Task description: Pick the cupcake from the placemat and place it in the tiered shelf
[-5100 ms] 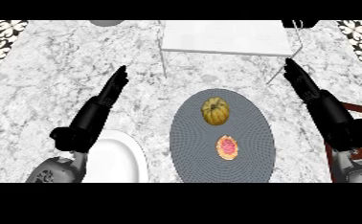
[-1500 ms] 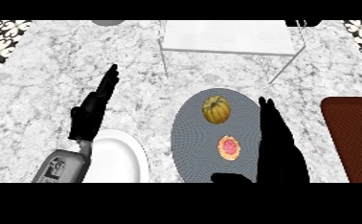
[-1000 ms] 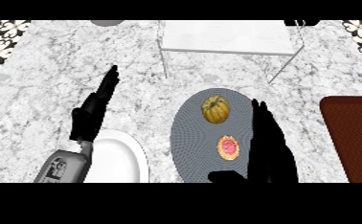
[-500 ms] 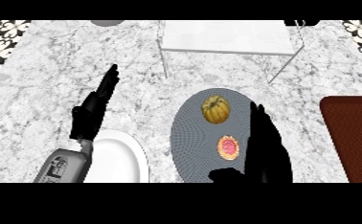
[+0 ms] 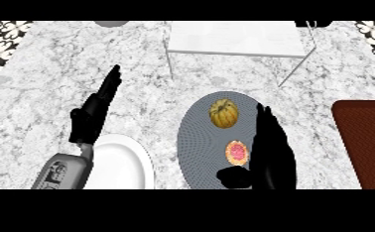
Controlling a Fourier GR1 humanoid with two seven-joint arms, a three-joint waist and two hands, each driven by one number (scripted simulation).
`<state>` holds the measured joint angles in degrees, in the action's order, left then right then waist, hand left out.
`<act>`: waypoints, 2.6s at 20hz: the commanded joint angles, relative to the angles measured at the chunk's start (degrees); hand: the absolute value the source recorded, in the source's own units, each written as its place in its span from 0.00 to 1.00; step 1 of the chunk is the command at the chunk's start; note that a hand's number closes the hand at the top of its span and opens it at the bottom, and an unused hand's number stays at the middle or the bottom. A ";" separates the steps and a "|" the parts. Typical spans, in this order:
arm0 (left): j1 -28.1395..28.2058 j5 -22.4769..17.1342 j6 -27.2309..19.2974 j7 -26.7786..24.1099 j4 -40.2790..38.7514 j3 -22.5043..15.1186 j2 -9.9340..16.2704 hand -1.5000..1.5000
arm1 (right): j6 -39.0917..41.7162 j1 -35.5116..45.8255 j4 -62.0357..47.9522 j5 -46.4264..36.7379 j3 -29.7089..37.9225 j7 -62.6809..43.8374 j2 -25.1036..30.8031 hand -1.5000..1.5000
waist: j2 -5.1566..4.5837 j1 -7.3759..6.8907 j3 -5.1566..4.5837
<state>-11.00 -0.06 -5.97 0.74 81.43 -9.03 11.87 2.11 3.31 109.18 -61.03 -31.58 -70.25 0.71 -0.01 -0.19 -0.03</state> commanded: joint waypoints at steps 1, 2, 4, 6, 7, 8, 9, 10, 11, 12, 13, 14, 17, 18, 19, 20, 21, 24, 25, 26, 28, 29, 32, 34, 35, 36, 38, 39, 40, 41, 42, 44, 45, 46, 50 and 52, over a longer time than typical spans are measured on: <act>1.69 2.61 -2.17 -2.35 -0.89 -1.63 -2.24 0.50 | -1.67 -1.00 0.17 -1.70 -4.31 -13.79 -0.67 0.00 | 0.09 0.24 -0.01; 2.66 0.83 -0.27 2.63 5.18 -0.91 0.15 0.50 | -1.23 2.34 -2.13 0.69 -1.04 -13.10 -0.67 0.00 | 0.14 -0.53 0.03; 1.61 -0.83 1.56 0.10 1.52 0.77 0.11 0.50 | -2.68 -0.83 -2.30 0.45 -1.04 -10.38 -0.67 0.00 | 0.03 0.01 0.01; -0.64 3.21 -3.02 1.94 1.35 -1.55 -3.07 0.50 | -2.37 2.81 -3.71 2.06 -0.29 -11.59 -0.67 0.00 | -0.02 -0.04 0.02; 2.14 2.12 -1.56 0.47 2.39 -1.27 -2.49 0.50 | -1.82 0.34 -2.29 1.04 -0.01 -10.01 -0.67 0.00 | 0.06 0.02 0.02; -3.03 2.40 -0.78 4.18 1.15 0.09 -1.00 0.50 | -5.63 -0.30 -6.16 0.74 -0.43 -7.07 -0.67 0.00 | -0.02 0.21 0.04; -1.34 1.22 -0.11 1.94 0.01 0.20 -1.77 0.50 | -6.07 -0.76 -4.97 0.12 -4.61 -11.86 -0.67 0.00 | 0.00 0.16 0.01; -0.16 1.20 0.07 1.90 2.10 0.15 -1.45 0.50 | -4.31 1.49 -5.55 1.85 -2.21 -11.42 -0.67 0.00 | 0.02 -0.11 0.02; 1.26 0.21 1.31 2.17 2.27 1.17 -0.10 0.50 | -5.35 0.44 -8.67 3.44 1.05 -6.57 -0.67 0.00 | -0.04 -0.22 0.03; -1.15 -0.51 1.61 2.73 1.80 2.08 -0.55 0.50 | -4.58 -0.23 -8.47 3.40 4.38 -2.54 -0.67 0.00 | -0.04 0.14 0.04; 3.56 2.33 -0.26 0.42 3.59 -0.71 -1.83 0.50 | -4.75 0.53 -7.74 3.33 1.65 -6.25 -0.68 0.00 | 0.05 -0.12 0.03; 3.71 1.79 0.89 -0.01 2.94 0.56 -0.39 0.50 | -6.00 -2.75 -7.55 1.86 0.57 -4.78 -0.68 0.00 | 0.06 0.06 0.03; -1.86 1.11 1.70 1.05 -0.15 2.70 -0.41 0.50 | -6.08 -0.23 -9.64 3.72 0.17 -6.26 -0.68 0.00 | -0.06 0.22 0.02; -1.07 2.68 0.60 0.63 -0.28 0.76 -2.11 0.50 | -6.70 -1.02 -9.67 3.39 -1.82 -7.32 -0.68 1.00 | -0.03 0.24 0.02; 1.98 2.95 0.07 0.23 2.13 0.61 -2.12 0.50 | -4.55 -6.89 -5.68 1.67 -3.32 -4.67 -0.68 1.00 | 0.11 0.34 0.02; 1.50 2.34 0.45 3.53 4.03 0.70 -2.00 0.50 | -0.80 1.31 -11.77 6.00 2.77 -2.93 -0.68 1.00 | 0.00 -0.15 0.03; 2.84 2.67 1.22 -1.97 -0.22 0.95 -2.24 0.50 | -7.23 -2.25 -10.71 1.72 -6.50 -7.21 -0.68 1.00 | 0.01 0.09 0.01; -0.60 3.06 0.38 0.72 -0.56 1.82 -3.58 0.50 | -0.15 -2.08 -10.27 1.33 1.02 -0.28 -0.56 1.00 | 0.03 0.33 0.02; 4.86 3.35 0.36 -1.24 2.39 -0.03 -3.91 0.50 | -6.56 -1.95 -12.24 -2.36 -7.38 -5.53 -0.68 1.00 | 0.10 -0.09 0.01; -1.12 2.74 1.32 5.48 3.52 1.82 -2.25 0.50 | 0.84 1.60 -9.25 -0.10 1.37 -2.76 -0.67 1.00 | 0.07 0.17 0.03; 0.85 2.46 2.46 3.18 3.88 2.58 -1.56 0.50 | -4.79 -3.32 -9.48 -3.40 -5.61 -3.63 -0.67 1.00 | 0.11 0.16 0.03; 4.11 1.95 3.54 -3.90 1.01 3.12 -1.13 0.50 | -0.92 -0.48 -7.00 -1.54 -2.57 -5.58 -0.67 1.00 | 0.07 0.10 0.00; 2.17 3.68 2.40 1.59 3.48 1.75 -2.25 0.50 | -7.77 7.31 -13.55 0.25 -9.24 -9.41 -0.68 1.00 | 0.01 -0.57 0.03; 0.40 2.65 3.82 -1.04 -0.04 2.58 -1.86 0.50 | -5.59 14.38 -16.38 3.82 -15.23 -10.58 -0.67 1.00 | -0.33 -2.13 -0.05; -1.60 3.62 2.29 2.01 0.99 0.70 -4.14 0.50 | -7.48 16.78 -19.16 5.80 -16.70 -9.03 -0.67 1.00 | -0.44 -2.82 0.00; -1.09 4.19 2.63 -0.48 -1.22 0.14 -4.47 0.50 | -7.02 19.27 -20.59 8.10 -18.40 -7.22 -0.67 1.00 | -0.62 -3.00 -0.03; -2.21 3.79 3.44 1.39 -0.24 0.24 -3.85 0.50 | -7.66 25.33 -22.95 12.68 -18.22 -6.06 -0.67 1.00 | -0.73 -4.48 -0.02; -3.03 2.79 4.22 3.73 1.68 1.24 -2.72 0.50 | -9.70 28.14 -24.22 14.67 -17.52 -6.20 -0.67 1.00 | -0.54 -4.68 0.02; -2.27 3.54 3.82 0.37 -0.95 1.09 -3.22 0.50 | -13.13 29.81 -24.09 15.66 -19.42 -5.85 -0.67 1.00 | -0.63 -4.37 -0.02; -3.33 4.19 3.46 1.15 -0.22 -0.07 -4.12 0.50 | -14.48 30.65 -22.54 15.29 -20.78 -7.31 -0.67 1.00 | -0.42 -4.48 -0.02; -2.78 3.80 3.77 0.47 -1.24 0.67 -3.59 0.50 | -18.31 31.76 -22.88 15.08 -17.36 -3.82 -0.67 1.00 | -0.66 -4.73 0.00; -1.51 2.88 4.27 0.62 -0.85 1.53 -2.94 0.50 | -23.02 31.68 -19.41 14.49 -17.27 -3.71 -0.67 1.00 | -0.23 -4.44 0.01; -2.45 3.78 3.51 2.01 -1.10 0.29 -4.18 0.50 | -24.63 33.10 -19.11 13.56 -16.54 -3.83 -0.67 1.00 | -0.14 -4.03 0.03; -3.09 3.76 2.76 1.86 -1.13 0.08 -5.38 0.50 | -24.13 35.93 -18.20 14.41 -15.77 -4.75 -0.67 1.00 | -0.04 -3.70 -0.01; -1.97 3.34 3.83 -0.91 -2.40 1.76 -3.37 0.50 | -26.77 42.37 -19.06 10.47 -15.60 -7.92 -0.67 1.00 | 0.14 -3.42 -0.16; -2.96 4.28 2.62 1.13 -2.06 0.82 -4.59 0.50 | -26.18 45.00 -17.90 9.19 -15.07 -10.84 -0.67 1.00 | 0.54 -2.88 -0.14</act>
<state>-13.29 3.94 -2.79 1.56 79.97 -8.27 7.83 -17.08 42.46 90.48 -49.93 -47.27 -66.80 0.76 0.22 -3.64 -0.12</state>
